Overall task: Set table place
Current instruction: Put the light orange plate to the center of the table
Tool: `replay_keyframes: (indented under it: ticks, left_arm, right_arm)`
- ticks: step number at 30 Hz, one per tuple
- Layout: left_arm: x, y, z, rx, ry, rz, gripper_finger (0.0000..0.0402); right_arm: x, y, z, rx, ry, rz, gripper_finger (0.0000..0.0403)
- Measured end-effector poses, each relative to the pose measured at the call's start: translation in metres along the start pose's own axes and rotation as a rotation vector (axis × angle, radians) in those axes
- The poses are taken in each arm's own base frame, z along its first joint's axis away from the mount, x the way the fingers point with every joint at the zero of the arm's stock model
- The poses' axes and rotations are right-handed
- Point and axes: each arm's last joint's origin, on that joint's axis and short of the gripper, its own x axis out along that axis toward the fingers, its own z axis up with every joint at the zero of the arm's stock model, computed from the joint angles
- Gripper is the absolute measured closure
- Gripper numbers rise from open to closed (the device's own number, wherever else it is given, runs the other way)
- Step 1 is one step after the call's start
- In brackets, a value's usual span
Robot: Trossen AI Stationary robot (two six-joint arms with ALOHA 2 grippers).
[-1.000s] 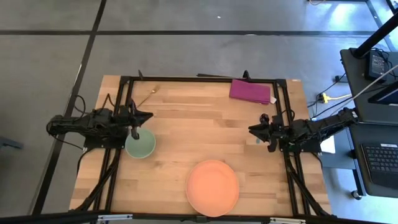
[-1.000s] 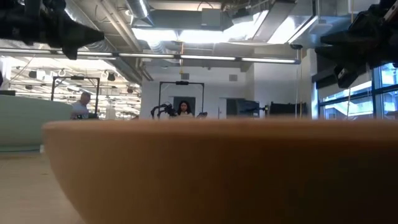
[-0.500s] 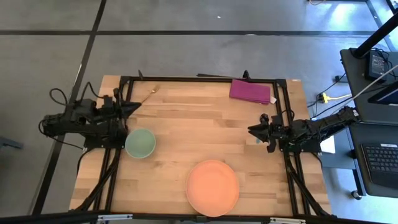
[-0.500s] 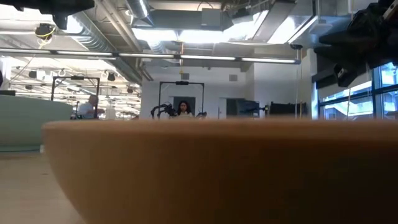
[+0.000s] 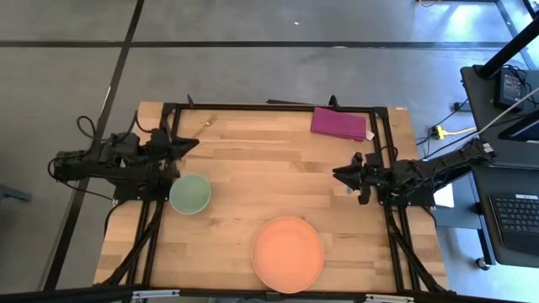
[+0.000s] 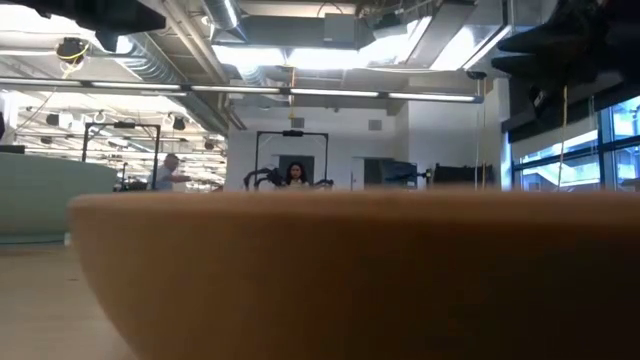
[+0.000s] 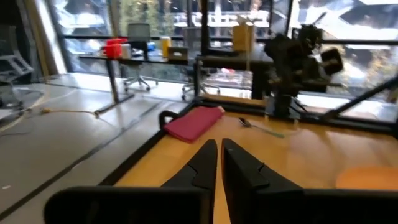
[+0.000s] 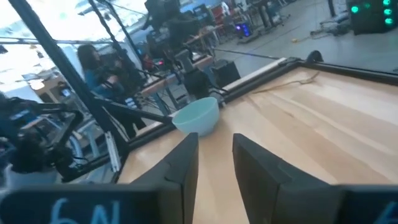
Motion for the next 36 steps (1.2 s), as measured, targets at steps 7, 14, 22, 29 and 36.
replay_keyframes:
  ticks: [7,14,22,29,36]
  left_arm:
    - [0.004,-0.006,-0.003,-0.06,0.047,-0.155,0.0366]
    - [0.003,-0.011,-0.004,-0.114,0.085,-0.315,0.0355]
    - [0.004,-0.008,-0.005,-0.266,0.097,-0.211,0.0345]
    - [0.005,-0.002,-0.005,-0.305,0.06,-0.012,0.0339]
    - [0.005,-0.002,-0.005,-0.365,0.063,-0.002,0.0346]
  right_arm:
    - [0.028,0.025,0.016,0.003,0.068,0.016,0.0302]
    - [0.065,0.058,0.032,-0.043,0.149,0.08,0.0302]
    - [0.093,0.084,0.053,-0.025,0.118,0.098,0.0302]
    - [0.102,0.099,0.073,-0.038,0.065,0.125,0.0302]
    - [0.106,0.099,0.062,-0.021,0.165,0.144,0.0302]
